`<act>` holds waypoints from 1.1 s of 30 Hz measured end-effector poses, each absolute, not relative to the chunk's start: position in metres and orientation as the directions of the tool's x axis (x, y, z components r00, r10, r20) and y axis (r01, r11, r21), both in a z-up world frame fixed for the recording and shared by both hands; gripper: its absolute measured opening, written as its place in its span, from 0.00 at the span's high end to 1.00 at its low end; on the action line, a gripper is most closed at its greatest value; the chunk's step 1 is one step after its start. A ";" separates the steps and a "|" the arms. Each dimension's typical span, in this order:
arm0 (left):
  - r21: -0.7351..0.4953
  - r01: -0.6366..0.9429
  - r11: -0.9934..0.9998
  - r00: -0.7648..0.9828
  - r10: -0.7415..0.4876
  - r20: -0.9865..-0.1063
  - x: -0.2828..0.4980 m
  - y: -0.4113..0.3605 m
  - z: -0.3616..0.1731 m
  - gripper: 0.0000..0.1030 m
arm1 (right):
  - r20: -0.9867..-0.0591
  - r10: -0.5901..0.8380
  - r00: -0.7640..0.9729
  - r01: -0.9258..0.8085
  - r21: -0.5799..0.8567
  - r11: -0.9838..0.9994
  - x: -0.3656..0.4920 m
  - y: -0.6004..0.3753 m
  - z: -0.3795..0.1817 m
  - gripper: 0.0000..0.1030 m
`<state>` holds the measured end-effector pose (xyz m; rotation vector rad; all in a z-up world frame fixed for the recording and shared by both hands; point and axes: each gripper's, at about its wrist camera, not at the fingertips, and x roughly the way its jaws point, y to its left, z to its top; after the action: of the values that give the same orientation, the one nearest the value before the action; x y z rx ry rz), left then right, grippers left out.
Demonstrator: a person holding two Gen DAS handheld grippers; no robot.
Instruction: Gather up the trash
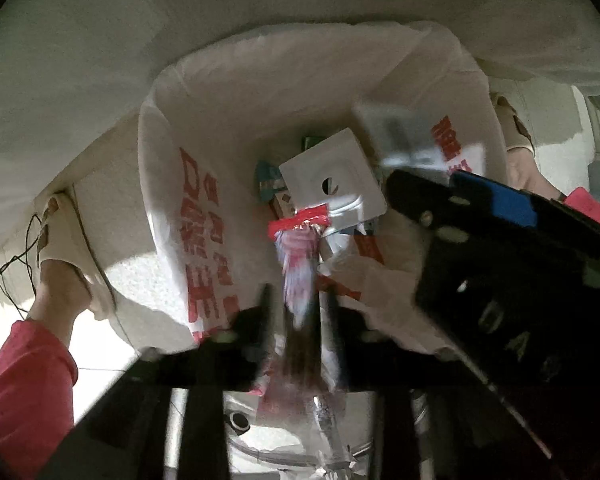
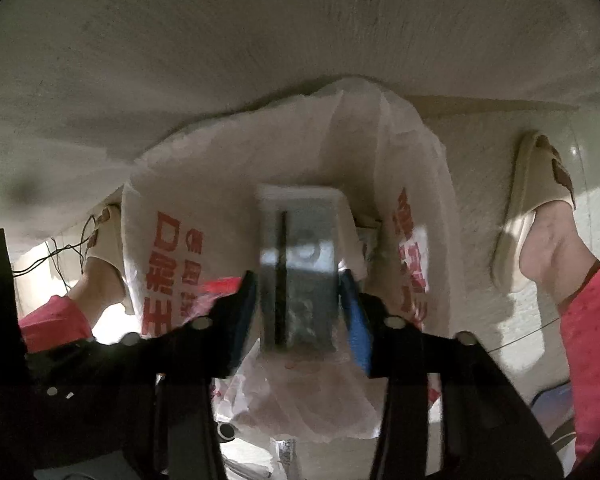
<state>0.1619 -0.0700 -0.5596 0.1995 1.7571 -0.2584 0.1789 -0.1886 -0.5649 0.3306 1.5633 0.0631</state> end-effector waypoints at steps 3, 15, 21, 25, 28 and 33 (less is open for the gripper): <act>-0.055 0.271 0.961 -0.196 -0.001 -0.981 0.163 -0.070 -0.559 0.51 | -0.971 0.237 0.019 0.160 0.237 0.958 0.179 -0.185 -0.564 0.44; -0.041 0.208 0.977 -0.179 -0.003 -0.984 0.166 -0.054 -0.539 0.35 | -0.985 0.173 0.023 0.154 0.174 0.973 0.172 -0.192 -0.541 0.37; -0.016 0.167 0.986 -0.118 0.003 -0.993 0.164 -0.043 -0.509 0.25 | -0.993 0.100 0.069 0.143 0.109 0.984 0.159 -0.201 -0.502 0.21; 0.010 0.165 0.986 -0.071 0.022 -0.997 0.158 -0.040 -0.484 0.25 | -0.991 0.079 0.110 0.144 0.094 0.985 0.145 -0.204 -0.470 0.17; 0.014 0.155 0.988 -0.036 0.020 -0.999 0.152 -0.038 -0.465 0.24 | -0.986 0.044 0.161 0.137 0.067 0.988 0.134 -0.206 -0.444 0.16; 0.015 0.133 0.991 0.016 0.013 -1.000 0.137 -0.036 -0.433 0.24 | -0.979 -0.012 0.204 0.121 0.013 0.993 0.115 -0.205 -0.412 0.14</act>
<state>0.1370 -0.0360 -0.4333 0.1157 1.5533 -0.0940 0.1148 -0.2045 -0.4117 0.0933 1.3629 -0.0932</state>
